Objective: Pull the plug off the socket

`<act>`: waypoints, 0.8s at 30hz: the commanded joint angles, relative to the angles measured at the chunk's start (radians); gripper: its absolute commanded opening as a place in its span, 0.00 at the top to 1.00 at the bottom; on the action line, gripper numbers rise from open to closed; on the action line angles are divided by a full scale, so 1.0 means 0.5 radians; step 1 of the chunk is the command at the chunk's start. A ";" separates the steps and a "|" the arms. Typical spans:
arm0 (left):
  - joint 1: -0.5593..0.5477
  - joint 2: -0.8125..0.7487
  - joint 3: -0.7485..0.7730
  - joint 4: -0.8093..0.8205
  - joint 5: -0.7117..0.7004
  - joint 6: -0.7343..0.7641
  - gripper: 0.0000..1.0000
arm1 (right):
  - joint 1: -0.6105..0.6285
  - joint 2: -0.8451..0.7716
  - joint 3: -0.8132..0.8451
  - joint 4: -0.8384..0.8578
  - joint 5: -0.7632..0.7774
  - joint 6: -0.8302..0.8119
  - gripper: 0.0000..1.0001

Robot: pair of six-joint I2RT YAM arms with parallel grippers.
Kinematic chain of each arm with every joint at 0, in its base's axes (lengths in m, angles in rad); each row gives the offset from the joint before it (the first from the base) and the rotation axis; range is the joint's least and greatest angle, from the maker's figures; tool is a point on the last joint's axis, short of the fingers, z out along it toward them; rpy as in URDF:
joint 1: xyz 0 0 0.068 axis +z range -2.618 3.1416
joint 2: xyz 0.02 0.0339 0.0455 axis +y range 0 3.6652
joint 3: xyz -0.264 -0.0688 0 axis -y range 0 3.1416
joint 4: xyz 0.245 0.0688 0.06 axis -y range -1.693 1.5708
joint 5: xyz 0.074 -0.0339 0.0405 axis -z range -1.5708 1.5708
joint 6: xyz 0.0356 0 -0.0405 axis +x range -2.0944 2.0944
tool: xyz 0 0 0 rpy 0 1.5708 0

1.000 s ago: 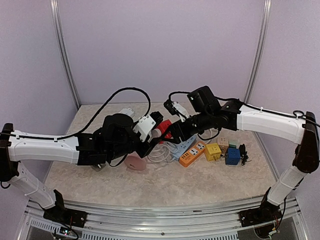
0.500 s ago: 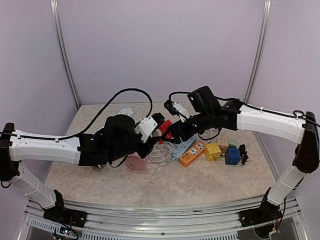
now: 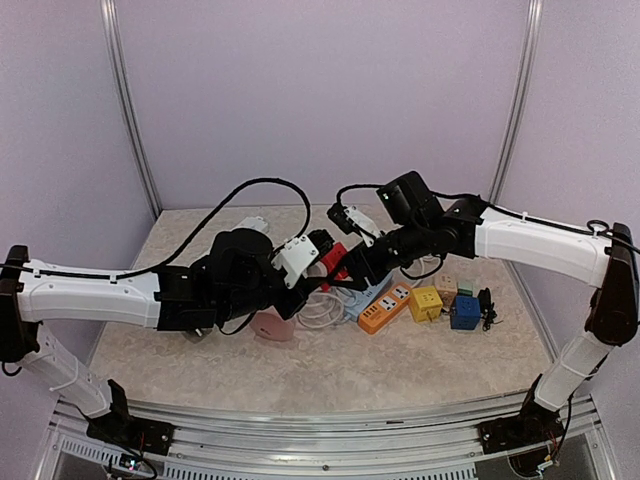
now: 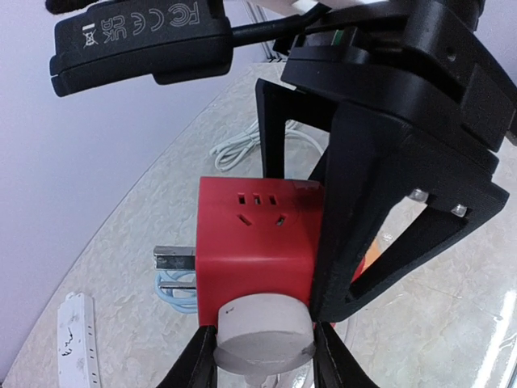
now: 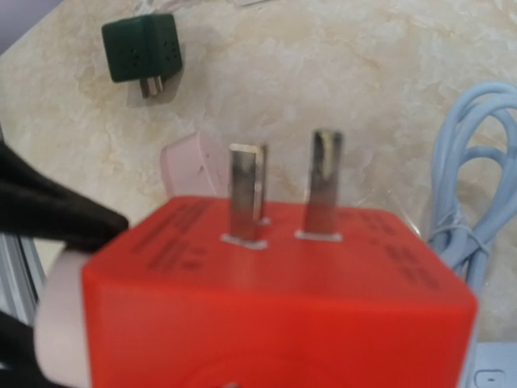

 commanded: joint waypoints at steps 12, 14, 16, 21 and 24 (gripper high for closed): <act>-0.052 0.078 0.068 0.062 0.001 0.027 0.88 | 0.029 -0.186 0.032 0.191 -0.091 0.028 1.00; -0.083 0.110 0.063 0.108 -0.069 0.026 0.89 | 0.017 -0.194 0.010 0.236 -0.011 0.159 1.00; -0.100 0.137 0.070 0.137 -0.126 0.015 0.89 | -0.001 -0.196 -0.001 0.258 0.077 0.272 1.00; -0.124 0.176 0.084 0.175 -0.211 -0.027 0.89 | -0.015 -0.161 0.012 0.204 0.276 0.397 1.00; -0.133 0.179 0.095 0.175 -0.229 -0.039 0.90 | -0.022 -0.137 0.021 0.174 0.361 0.435 1.00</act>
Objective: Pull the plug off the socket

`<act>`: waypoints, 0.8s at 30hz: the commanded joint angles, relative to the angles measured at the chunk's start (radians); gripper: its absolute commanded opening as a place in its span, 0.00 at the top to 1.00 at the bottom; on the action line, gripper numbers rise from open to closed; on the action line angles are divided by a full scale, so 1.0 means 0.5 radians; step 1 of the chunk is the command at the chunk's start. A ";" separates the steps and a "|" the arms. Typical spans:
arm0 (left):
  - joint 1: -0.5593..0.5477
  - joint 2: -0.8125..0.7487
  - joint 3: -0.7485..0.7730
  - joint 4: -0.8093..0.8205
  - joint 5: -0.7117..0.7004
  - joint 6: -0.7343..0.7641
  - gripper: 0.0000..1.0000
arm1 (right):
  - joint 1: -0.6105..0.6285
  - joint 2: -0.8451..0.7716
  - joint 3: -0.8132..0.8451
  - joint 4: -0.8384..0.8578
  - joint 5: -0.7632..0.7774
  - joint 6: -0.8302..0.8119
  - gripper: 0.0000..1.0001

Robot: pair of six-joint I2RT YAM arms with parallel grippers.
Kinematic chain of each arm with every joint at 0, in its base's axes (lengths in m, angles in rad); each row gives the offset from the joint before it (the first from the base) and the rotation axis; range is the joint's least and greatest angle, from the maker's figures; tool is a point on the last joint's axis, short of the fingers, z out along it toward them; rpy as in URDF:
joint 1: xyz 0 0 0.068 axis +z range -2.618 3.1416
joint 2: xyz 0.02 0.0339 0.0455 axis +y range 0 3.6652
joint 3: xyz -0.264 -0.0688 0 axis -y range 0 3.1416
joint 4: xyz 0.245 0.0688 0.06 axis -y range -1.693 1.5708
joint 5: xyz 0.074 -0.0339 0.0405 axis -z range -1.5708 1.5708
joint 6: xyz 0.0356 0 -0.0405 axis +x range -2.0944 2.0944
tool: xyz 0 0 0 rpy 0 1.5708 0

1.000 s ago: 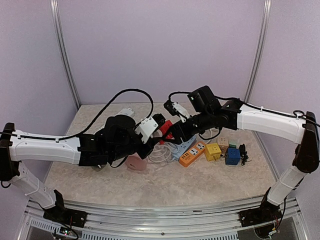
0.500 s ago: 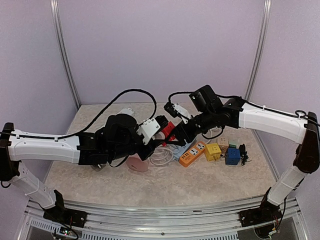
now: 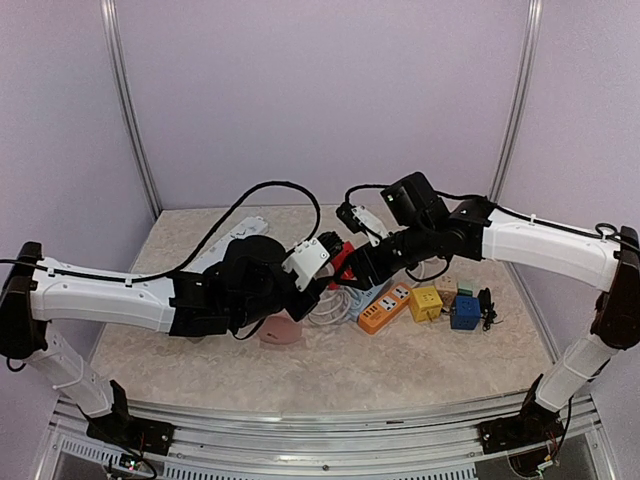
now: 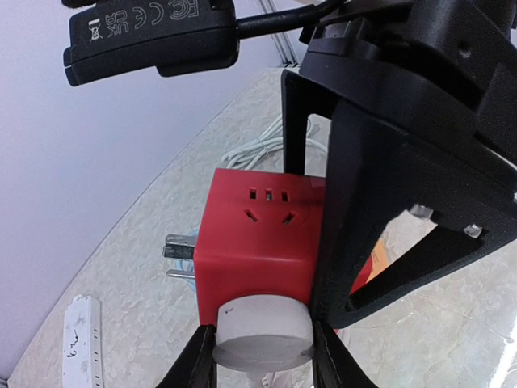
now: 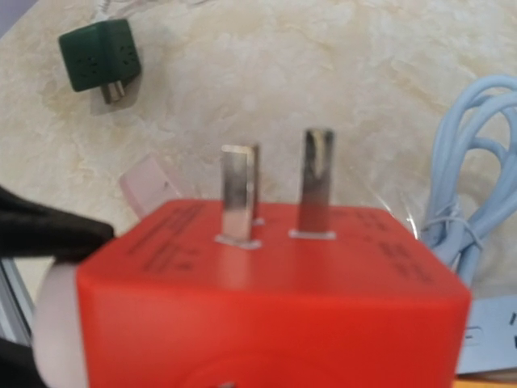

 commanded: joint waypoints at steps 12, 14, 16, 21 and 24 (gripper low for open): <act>-0.026 0.008 0.068 -0.074 0.111 -0.057 0.90 | -0.021 -0.058 0.071 0.256 0.074 0.134 1.00; 0.007 -0.013 0.068 -0.113 0.215 -0.087 0.90 | -0.021 -0.091 0.049 0.292 -0.038 0.056 1.00; 0.038 -0.037 0.058 -0.141 0.319 -0.107 0.90 | -0.020 -0.104 0.050 0.281 -0.183 -0.045 1.00; 0.112 -0.074 0.089 -0.244 0.550 -0.153 0.91 | -0.019 -0.134 0.061 0.204 -0.401 -0.266 1.00; 0.136 -0.075 0.109 -0.283 0.619 -0.166 0.91 | -0.021 -0.157 0.049 0.177 -0.509 -0.347 1.00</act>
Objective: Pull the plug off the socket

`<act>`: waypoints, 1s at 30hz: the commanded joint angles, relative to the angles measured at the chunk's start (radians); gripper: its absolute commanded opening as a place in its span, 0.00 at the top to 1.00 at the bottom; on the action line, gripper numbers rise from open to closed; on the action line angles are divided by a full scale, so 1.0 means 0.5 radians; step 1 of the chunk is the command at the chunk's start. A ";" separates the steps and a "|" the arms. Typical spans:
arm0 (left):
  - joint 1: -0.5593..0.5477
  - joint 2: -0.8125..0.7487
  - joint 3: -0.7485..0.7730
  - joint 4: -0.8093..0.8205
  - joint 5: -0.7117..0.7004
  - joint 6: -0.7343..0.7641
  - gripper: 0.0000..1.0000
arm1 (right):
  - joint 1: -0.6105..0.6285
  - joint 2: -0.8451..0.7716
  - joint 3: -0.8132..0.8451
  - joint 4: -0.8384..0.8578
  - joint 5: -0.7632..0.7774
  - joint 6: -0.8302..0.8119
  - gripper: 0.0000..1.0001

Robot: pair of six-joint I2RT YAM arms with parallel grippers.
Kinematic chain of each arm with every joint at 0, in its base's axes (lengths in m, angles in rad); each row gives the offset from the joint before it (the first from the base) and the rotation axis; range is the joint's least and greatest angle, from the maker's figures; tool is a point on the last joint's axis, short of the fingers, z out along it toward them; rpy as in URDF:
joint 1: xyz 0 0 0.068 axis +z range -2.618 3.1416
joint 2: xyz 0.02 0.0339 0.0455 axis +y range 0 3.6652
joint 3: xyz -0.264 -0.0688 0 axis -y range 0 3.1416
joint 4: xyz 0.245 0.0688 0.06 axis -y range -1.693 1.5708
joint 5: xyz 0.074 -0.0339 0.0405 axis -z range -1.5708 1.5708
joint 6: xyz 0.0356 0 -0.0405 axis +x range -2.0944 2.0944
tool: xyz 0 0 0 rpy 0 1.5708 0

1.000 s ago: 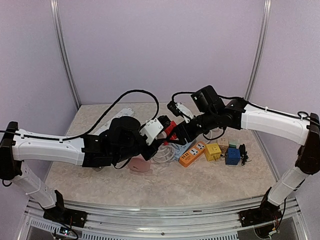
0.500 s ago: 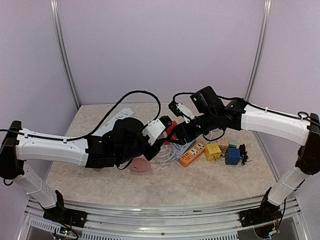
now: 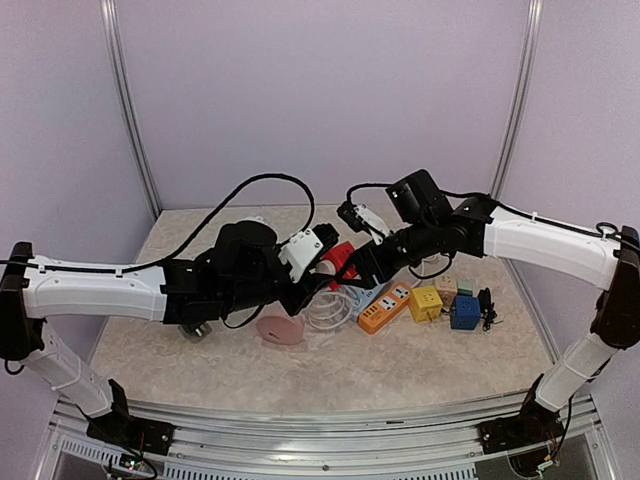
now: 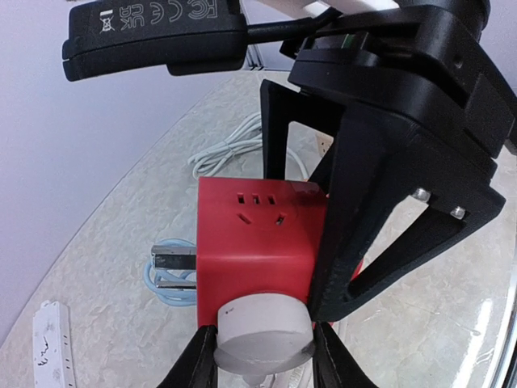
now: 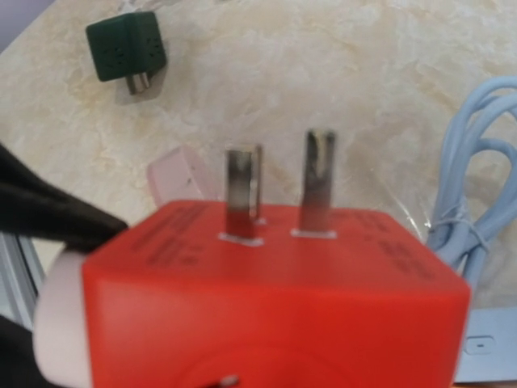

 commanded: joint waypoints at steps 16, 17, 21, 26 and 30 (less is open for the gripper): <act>0.033 0.041 0.103 -0.174 0.256 -0.066 0.91 | 0.010 -0.201 -0.023 0.247 -0.307 -0.190 1.00; 0.018 0.050 0.106 -0.168 0.209 -0.058 0.92 | 0.006 -0.198 -0.029 0.258 -0.295 -0.148 1.00; -0.048 0.093 0.112 -0.134 -0.038 -0.008 0.92 | -0.011 -0.189 -0.031 0.307 -0.223 0.025 1.00; -0.112 0.162 0.133 -0.062 -0.261 0.035 0.94 | -0.055 -0.168 -0.025 0.339 -0.079 0.245 1.00; -0.137 0.205 0.176 -0.091 -0.302 0.040 0.94 | -0.108 -0.136 -0.040 0.321 0.002 0.305 1.00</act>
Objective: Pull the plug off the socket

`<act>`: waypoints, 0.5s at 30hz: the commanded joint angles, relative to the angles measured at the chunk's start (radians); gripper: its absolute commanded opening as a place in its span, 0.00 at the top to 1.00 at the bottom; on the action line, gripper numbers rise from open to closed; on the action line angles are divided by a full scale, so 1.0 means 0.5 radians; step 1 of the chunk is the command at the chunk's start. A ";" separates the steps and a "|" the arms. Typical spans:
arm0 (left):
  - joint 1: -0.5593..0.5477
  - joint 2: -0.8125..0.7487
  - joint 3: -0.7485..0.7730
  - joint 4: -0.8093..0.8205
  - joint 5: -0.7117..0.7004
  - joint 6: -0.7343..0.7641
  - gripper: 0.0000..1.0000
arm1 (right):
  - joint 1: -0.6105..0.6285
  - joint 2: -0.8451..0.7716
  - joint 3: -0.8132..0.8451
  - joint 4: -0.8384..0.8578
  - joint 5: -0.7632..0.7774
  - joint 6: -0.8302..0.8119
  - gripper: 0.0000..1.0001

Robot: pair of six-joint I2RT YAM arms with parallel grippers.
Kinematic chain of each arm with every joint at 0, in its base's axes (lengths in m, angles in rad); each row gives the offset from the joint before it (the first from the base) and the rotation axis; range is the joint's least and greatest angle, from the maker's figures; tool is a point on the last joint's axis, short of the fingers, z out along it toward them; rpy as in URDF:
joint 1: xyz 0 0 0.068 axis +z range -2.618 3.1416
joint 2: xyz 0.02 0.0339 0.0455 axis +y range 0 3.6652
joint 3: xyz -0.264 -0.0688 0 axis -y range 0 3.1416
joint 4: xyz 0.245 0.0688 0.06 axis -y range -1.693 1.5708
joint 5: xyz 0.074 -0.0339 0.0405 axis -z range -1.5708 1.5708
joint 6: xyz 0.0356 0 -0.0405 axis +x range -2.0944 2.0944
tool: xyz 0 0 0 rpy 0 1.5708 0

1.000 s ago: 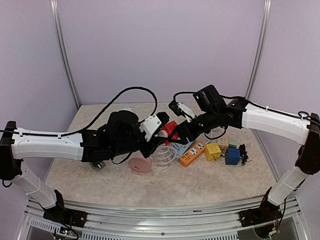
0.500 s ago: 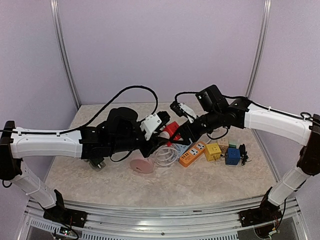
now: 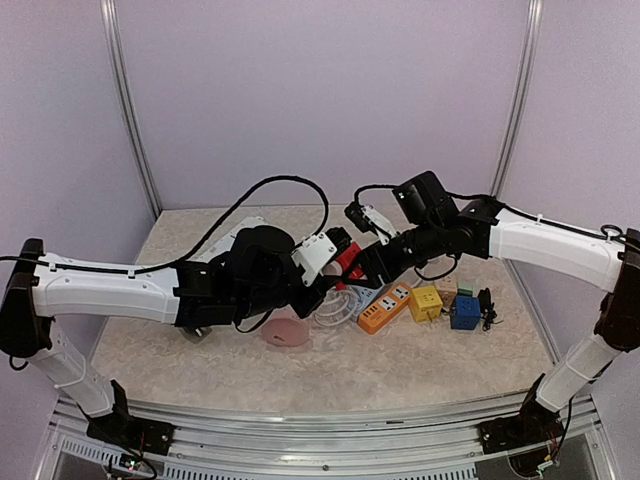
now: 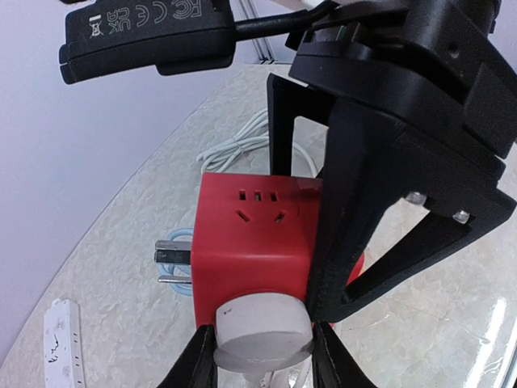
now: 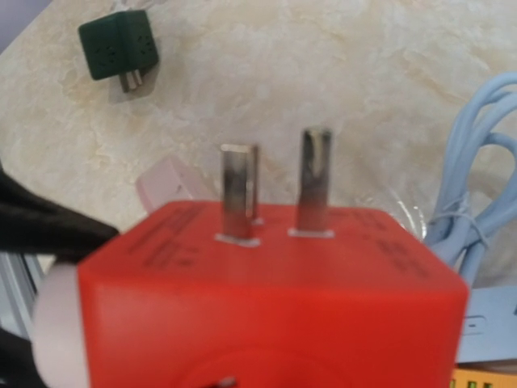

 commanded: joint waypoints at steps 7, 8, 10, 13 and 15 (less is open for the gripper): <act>-0.077 0.118 0.075 -0.053 -0.158 0.047 0.94 | -0.106 -0.041 0.009 0.302 0.104 0.335 1.00; -0.077 0.122 0.078 -0.056 -0.157 0.049 0.94 | -0.115 -0.038 0.004 0.306 0.102 0.343 1.00; -0.081 0.125 0.087 -0.067 -0.158 0.059 0.94 | -0.124 -0.034 -0.001 0.317 0.109 0.360 1.00; -0.084 0.132 0.101 -0.080 -0.150 0.073 0.94 | -0.127 -0.031 -0.004 0.310 0.138 0.357 1.00; -0.081 0.139 0.111 -0.081 -0.135 0.089 0.94 | -0.128 -0.035 -0.008 0.306 0.143 0.339 1.00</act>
